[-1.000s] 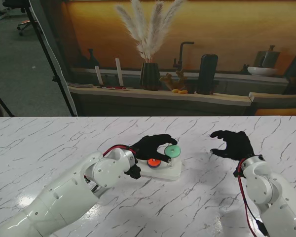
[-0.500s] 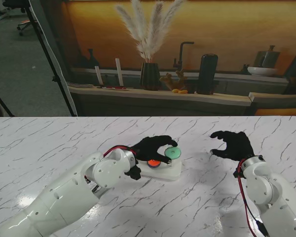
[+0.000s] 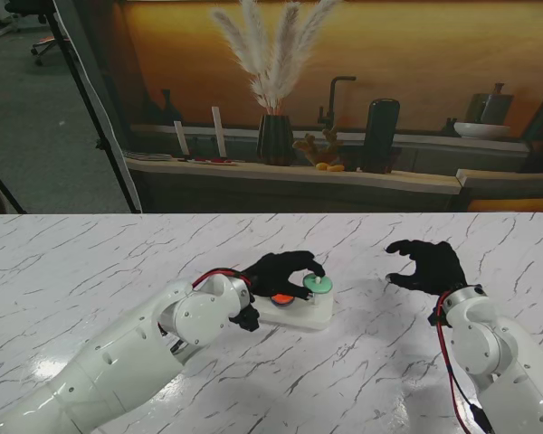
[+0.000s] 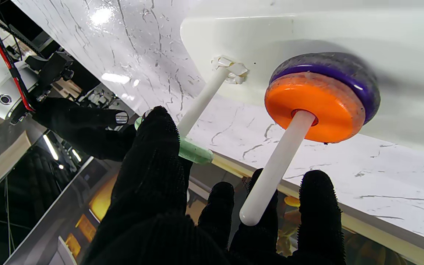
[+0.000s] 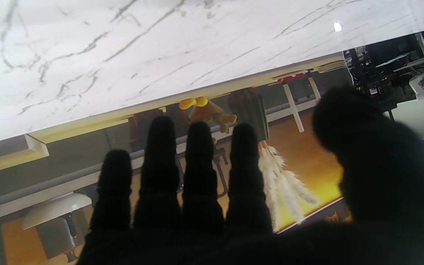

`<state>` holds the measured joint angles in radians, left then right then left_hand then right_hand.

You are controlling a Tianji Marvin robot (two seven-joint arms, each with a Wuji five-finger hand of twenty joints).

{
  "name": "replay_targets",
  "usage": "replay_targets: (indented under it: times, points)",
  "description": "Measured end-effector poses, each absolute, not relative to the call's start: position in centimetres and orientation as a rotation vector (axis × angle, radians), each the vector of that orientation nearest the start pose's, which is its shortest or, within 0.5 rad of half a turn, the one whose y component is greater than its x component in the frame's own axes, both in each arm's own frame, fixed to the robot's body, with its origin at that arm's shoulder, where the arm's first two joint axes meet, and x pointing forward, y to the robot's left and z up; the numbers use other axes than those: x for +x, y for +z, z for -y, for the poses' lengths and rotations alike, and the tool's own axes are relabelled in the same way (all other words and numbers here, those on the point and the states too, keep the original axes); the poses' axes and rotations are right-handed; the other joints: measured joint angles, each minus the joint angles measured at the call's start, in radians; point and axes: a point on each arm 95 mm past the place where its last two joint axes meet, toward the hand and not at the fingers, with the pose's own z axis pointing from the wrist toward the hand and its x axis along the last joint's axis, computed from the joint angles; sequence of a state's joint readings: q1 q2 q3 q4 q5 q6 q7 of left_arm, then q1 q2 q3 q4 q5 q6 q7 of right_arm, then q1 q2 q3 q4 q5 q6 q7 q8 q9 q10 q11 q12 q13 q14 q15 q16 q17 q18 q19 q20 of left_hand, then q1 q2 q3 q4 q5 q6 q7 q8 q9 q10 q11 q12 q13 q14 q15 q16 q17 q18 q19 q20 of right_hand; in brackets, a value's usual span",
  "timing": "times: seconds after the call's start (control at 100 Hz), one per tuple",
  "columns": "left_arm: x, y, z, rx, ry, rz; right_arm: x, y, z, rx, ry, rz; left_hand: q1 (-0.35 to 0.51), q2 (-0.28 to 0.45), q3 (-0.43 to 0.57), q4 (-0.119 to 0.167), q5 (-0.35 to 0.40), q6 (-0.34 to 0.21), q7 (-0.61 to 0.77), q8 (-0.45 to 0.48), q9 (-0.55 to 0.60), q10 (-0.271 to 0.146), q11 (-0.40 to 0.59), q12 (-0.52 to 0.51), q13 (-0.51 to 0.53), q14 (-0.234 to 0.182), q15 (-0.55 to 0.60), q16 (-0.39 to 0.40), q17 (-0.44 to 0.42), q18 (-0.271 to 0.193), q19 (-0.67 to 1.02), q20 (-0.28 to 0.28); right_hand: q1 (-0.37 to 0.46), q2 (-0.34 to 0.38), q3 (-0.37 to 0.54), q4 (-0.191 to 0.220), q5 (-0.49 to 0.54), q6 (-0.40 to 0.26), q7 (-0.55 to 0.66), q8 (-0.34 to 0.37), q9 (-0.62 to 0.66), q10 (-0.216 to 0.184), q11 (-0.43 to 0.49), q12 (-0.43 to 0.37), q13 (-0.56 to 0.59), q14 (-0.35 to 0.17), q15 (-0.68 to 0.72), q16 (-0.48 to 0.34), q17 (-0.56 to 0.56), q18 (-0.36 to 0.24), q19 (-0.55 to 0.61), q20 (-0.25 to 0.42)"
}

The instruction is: Move the three rings of the Hanoi Tower from the left rod to the right rod

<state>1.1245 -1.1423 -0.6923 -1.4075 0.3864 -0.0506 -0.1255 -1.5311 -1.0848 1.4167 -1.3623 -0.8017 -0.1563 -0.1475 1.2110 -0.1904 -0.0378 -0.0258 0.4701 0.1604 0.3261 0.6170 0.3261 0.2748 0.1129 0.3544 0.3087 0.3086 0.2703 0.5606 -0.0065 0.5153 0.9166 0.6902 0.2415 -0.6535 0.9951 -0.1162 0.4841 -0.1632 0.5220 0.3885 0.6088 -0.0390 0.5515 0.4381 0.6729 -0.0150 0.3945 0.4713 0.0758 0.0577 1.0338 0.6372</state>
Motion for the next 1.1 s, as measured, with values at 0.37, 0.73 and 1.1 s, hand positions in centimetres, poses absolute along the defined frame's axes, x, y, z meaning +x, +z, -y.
replay_targets:
  times: [0.37, 0.73, 1.1]
  points:
    - [43.6, -31.6, 14.0, -1.489, -1.872, -1.903, 42.5, -34.1, 11.5, 1.396, 1.507, -1.200, -0.103, -0.153, 0.128, 0.035, -0.090, 0.040, -0.193, -0.191, -0.077, 0.001, -0.050, -0.014, -0.065, 0.000, -0.083, -0.062, -0.061, 0.000, -0.140, -0.059, 0.000, 0.000, 0.000, 0.000, 0.000, 0.000, 0.000, 0.000, 0.000, 0.000, 0.000, 0.000, 0.000, 0.000, 0.000, 0.000, 0.000, 0.000, 0.000, 0.000]
    - [43.7, -30.9, 13.2, -1.469, -1.895, -1.894, 42.6, -34.2, 11.3, 1.396, 1.511, -1.203, -0.165, -0.186, 0.164, 0.035, -0.136, 0.050, -0.239, -0.213, -0.158, 0.003, -0.076, -0.027, -0.124, -0.001, -0.141, -0.119, -0.088, 0.000, -0.336, -0.117, 0.000, 0.000, 0.009, 0.000, 0.000, 0.000, 0.000, 0.000, 0.000, 0.000, 0.000, 0.000, 0.000, 0.000, 0.000, 0.000, 0.000, 0.000, 0.000, 0.000]
    - [43.5, -30.0, 11.7, -1.417, -1.898, -1.831, 42.8, -34.2, 10.9, 1.392, 1.520, -1.208, -0.175, -0.185, 0.164, 0.035, -0.136, 0.050, -0.239, -0.213, -0.158, 0.003, -0.076, -0.027, -0.124, -0.001, -0.141, -0.119, -0.088, 0.000, -0.341, -0.117, 0.000, 0.000, 0.009, 0.000, 0.000, 0.000, 0.000, 0.000, 0.000, 0.000, 0.000, 0.000, 0.000, 0.000, 0.000, 0.000, 0.000, 0.000, 0.000, 0.000]
